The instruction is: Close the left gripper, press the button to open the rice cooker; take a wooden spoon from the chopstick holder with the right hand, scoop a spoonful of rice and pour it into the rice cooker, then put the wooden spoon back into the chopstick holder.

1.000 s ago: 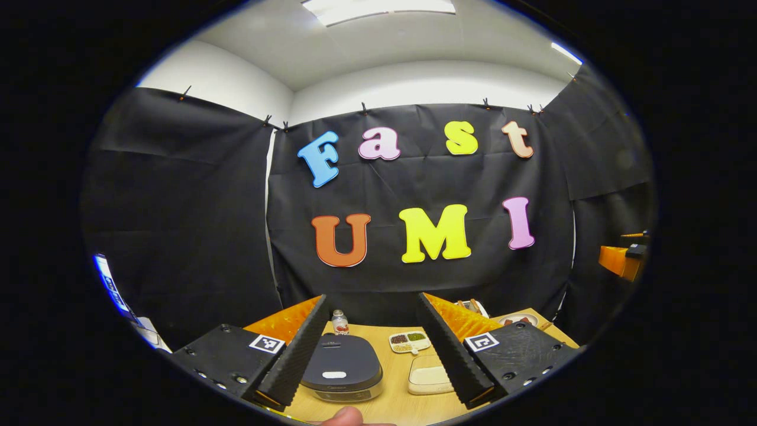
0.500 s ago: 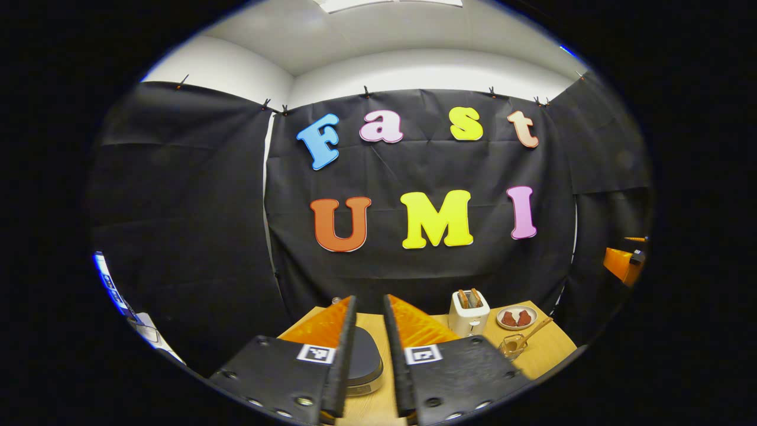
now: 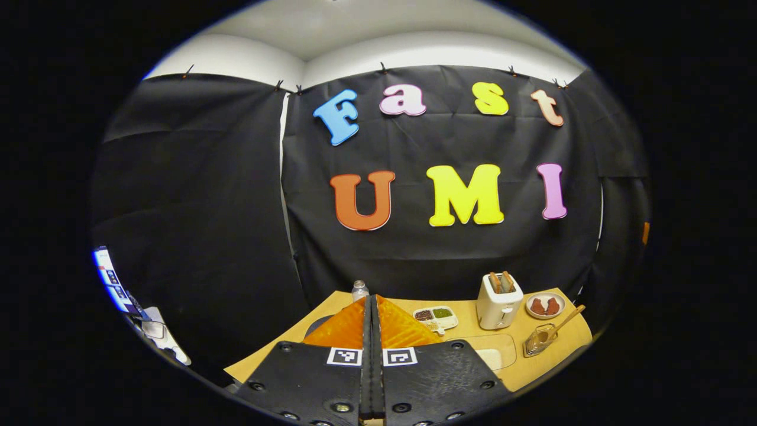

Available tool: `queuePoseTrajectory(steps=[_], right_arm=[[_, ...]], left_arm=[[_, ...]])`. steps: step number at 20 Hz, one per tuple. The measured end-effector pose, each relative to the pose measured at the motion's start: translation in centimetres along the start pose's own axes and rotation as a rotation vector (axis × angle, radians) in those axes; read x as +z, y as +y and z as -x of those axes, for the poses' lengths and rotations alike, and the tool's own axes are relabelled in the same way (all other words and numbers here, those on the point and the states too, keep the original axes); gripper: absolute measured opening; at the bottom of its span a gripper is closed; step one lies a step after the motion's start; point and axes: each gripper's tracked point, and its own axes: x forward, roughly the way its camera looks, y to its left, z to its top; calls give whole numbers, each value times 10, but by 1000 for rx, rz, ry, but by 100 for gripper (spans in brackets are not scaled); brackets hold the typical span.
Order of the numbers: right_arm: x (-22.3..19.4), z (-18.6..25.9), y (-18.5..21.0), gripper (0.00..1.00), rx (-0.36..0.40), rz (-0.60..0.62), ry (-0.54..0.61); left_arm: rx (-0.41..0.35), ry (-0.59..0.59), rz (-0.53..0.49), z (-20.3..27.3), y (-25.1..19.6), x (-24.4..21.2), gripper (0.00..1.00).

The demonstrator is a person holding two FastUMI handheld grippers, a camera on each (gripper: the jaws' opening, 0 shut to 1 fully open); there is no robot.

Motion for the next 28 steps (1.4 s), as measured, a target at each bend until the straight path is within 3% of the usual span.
queuePoseTrajectory(steps=[3,13,21,28], right_arm=[[2,0,6,100,-2,37,4],[-14,-6,25,100,10,89,60],[-28,-9,31,100,18,91,94],[-29,-11,30,100,14,93,100]], left_arm=[[51,102,-14,-30,13,-51,0],[76,386,59,-62,18,-166,0],[92,427,9,-64,24,-180,0],[88,473,61,-63,24,-185,0]])
